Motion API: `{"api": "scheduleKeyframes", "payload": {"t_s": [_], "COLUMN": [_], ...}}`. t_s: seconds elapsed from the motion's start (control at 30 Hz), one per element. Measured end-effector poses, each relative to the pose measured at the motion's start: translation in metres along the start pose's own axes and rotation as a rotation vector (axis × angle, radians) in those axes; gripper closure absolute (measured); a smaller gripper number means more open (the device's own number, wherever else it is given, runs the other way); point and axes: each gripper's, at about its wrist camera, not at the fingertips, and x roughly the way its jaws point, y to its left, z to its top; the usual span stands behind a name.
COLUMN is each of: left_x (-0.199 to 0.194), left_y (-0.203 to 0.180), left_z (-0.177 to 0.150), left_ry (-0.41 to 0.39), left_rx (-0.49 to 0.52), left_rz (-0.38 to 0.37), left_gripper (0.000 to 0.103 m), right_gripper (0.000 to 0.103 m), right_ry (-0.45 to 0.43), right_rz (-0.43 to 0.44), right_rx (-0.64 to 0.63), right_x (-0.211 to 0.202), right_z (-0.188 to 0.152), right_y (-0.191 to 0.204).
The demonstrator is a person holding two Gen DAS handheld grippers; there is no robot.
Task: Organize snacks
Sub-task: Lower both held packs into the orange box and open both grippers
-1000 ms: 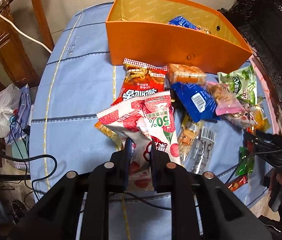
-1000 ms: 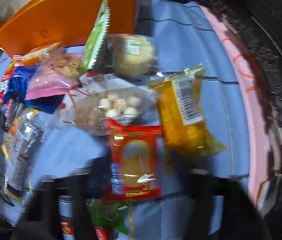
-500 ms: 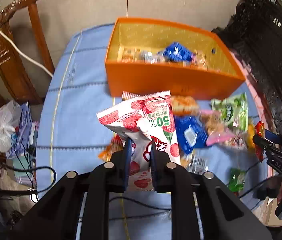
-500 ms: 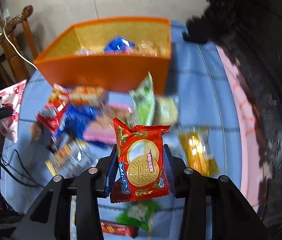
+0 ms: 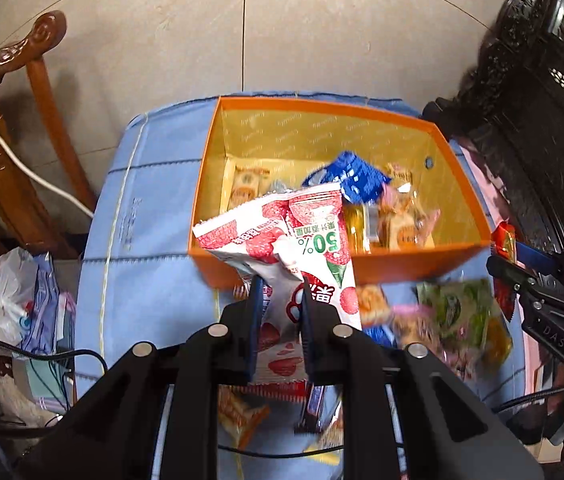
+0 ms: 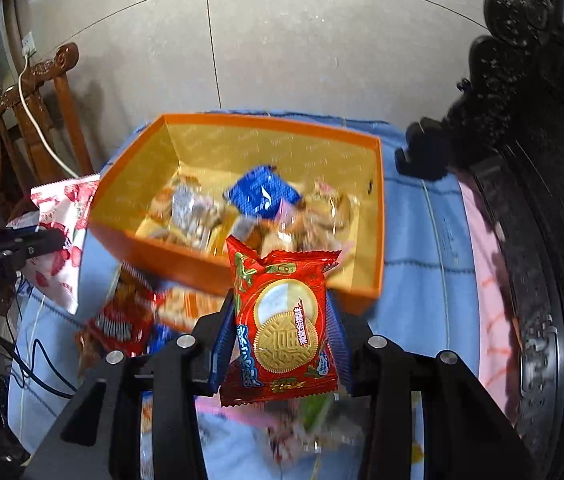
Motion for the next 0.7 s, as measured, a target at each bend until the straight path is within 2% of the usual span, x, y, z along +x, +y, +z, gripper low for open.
{"api": "scheduleKeyframes", "payload": {"t_s": [0.2, 0.33, 0.6, 0.63, 0.67, 0.7], "left_x": [0.027, 0.052, 0.087, 0.09, 0.092, 0.091], "left_y": [0.003, 0.005, 0.003, 0.003, 0.002, 0.002], "left_z": [0.037, 0.057, 0.066, 0.066, 0.067, 0.067], "left_ry": [-0.002, 0.024, 0.08, 0.091, 0.094, 0.089], "left_rx": [-0.02, -0.032, -0.033, -0.033, -0.037, -0.038], "left_rz": [0.016, 0.02, 0.023, 0.02, 0.028, 0.039], "left_gripper": [0.087, 0.087, 0.086, 0.082, 0.074, 0.044], "right_gripper": [0.061, 0.061, 0.06, 0.06, 0.056, 0.052], "right_ry": [0.0, 0.015, 0.061, 0.064, 0.064, 0.06], "right_rz": [0.019, 0.028, 0.045, 0.046, 0.053, 0.059], "right_rx": [0.008, 0.008, 0.047, 0.057, 0.07, 0.085], "right_x": [0.032, 0.054, 0.088, 0.09, 0.09, 0.09], "right_z": [0.034, 0.047, 0.055, 0.055, 0.055, 0.055], "right_y": [0.003, 0.006, 0.001, -0.001, -0.002, -0.004]}}
